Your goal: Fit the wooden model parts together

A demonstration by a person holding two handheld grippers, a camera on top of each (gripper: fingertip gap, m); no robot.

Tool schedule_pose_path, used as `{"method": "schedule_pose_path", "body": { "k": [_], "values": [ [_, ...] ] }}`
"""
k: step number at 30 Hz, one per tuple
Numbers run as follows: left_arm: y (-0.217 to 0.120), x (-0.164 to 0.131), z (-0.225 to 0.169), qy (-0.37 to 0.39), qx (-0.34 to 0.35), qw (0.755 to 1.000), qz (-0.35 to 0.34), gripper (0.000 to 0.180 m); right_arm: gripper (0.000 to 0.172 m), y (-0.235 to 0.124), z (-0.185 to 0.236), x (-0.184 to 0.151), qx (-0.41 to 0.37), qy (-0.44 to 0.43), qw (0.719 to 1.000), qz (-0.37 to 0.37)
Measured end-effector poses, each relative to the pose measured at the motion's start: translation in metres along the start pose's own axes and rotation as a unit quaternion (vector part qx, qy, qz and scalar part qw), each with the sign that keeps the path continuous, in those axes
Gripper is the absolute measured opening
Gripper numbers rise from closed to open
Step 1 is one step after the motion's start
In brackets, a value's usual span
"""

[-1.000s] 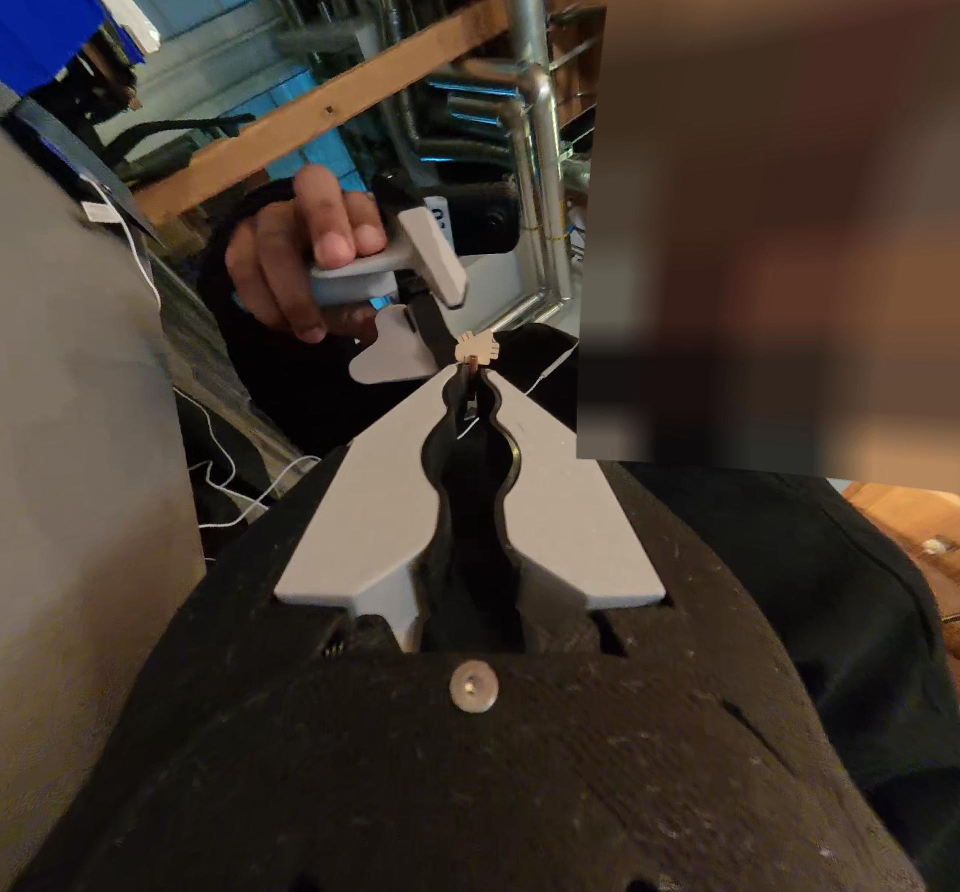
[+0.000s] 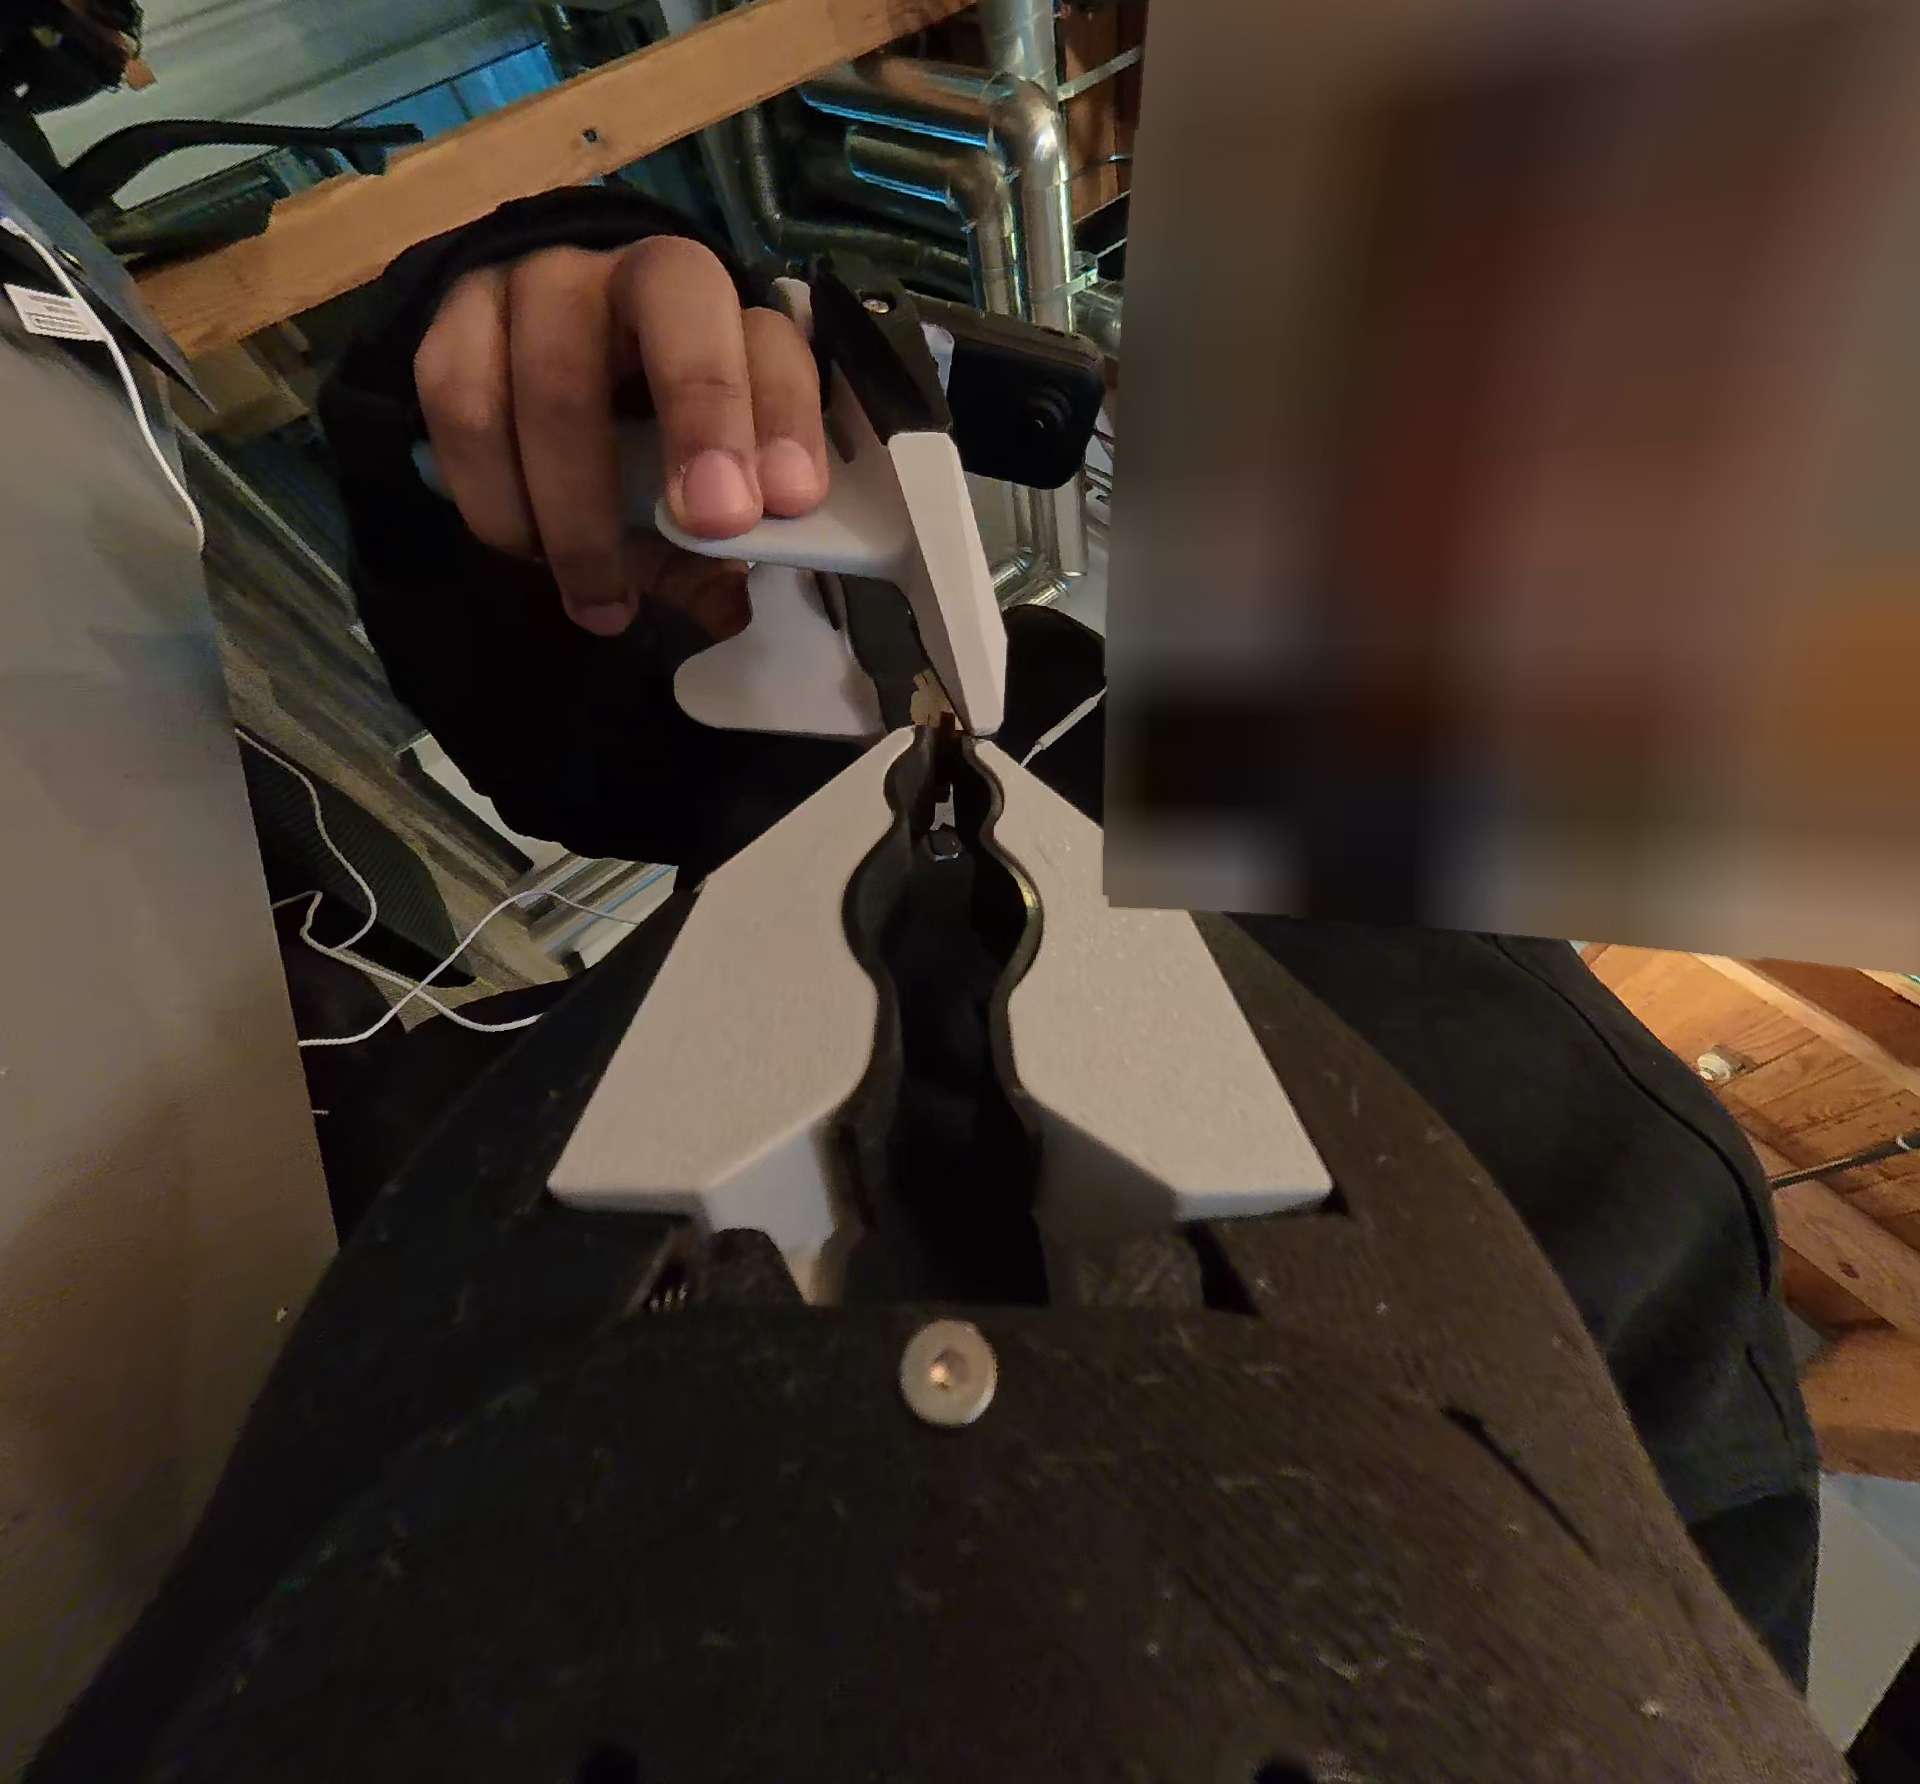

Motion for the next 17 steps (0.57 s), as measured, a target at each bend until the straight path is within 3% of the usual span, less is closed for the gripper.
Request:
{"method": "schedule_pose_path", "body": {
  "k": [17],
  "values": [
    [-0.0011, 0.0046, 0.0017, 0.012, 0.012, 0.999, -0.04, 0.002, 0.027, -0.0089, -0.0039, -0.0051, -0.05, 0.005, 0.999, -0.015]
  ]
}}
Point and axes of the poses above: each gripper's, where its closed fingertips meet, y out along the fingers, x out of its top, z = x × y across the jaws, the point moved 8 cm from there along -y, back along the fingers, and after that the axes turned 11 degrees about -z, right-handed, at the moved point
